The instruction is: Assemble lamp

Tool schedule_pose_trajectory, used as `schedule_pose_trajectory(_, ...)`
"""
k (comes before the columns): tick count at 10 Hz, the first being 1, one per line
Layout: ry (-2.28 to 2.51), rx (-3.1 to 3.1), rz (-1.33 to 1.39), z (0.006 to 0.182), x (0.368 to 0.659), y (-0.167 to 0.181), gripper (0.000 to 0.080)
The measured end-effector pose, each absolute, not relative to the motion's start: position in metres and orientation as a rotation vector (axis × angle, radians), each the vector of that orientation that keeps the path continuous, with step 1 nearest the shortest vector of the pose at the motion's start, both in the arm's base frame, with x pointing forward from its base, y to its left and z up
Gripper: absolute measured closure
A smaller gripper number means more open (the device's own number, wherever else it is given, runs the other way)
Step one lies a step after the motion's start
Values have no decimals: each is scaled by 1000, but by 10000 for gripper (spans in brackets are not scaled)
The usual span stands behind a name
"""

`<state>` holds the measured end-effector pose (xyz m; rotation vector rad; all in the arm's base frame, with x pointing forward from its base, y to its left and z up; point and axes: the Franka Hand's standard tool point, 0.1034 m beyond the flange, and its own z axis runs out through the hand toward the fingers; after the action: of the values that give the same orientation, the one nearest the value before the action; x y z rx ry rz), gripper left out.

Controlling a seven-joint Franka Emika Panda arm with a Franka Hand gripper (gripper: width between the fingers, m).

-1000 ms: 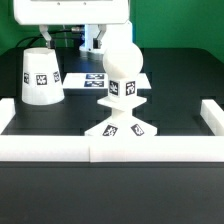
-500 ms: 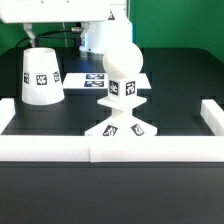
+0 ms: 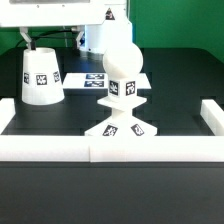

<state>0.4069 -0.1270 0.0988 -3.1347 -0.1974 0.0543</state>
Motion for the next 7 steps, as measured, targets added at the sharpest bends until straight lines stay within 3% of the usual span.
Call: schedule_pose_trajectory(7,-219,-3143,96,78,400,-128,100)
